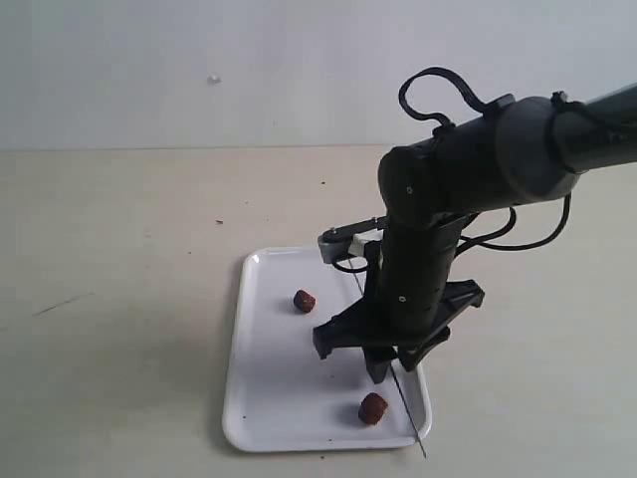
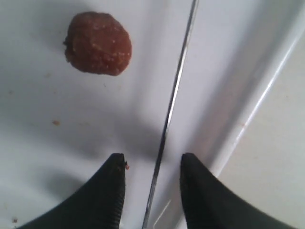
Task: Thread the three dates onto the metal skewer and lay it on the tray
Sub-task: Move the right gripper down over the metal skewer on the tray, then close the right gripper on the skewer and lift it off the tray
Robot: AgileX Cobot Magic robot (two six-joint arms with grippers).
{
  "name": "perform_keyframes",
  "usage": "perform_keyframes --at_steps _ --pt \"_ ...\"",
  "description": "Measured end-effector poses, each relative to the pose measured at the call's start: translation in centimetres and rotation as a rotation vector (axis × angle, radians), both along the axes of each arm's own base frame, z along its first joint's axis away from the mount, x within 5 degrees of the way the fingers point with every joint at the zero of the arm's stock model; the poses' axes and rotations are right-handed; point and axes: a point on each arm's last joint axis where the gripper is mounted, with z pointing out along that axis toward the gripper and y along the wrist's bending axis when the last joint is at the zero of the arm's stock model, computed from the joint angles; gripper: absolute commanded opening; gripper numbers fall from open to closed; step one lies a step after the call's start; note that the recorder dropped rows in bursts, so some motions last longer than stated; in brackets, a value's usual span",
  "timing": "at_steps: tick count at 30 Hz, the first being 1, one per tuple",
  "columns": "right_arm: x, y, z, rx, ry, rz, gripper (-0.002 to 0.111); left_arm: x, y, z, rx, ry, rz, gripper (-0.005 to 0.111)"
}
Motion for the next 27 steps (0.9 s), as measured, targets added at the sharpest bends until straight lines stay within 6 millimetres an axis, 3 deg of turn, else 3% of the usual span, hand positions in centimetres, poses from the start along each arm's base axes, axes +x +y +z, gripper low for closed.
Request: perform_keyframes --at_steps 13,22,27 --pt "0.14 0.09 -0.84 -0.002 0.009 -0.019 0.035 0.00 0.00 0.00 0.000 0.000 0.000 0.000" --pt "0.18 0.09 -0.87 -0.003 0.006 -0.029 0.002 0.00 0.00 0.00 0.000 0.000 0.000 0.000" --pt "0.17 0.07 -0.87 -0.005 0.008 -0.044 0.000 0.00 0.00 0.00 0.000 0.000 0.000 0.000"
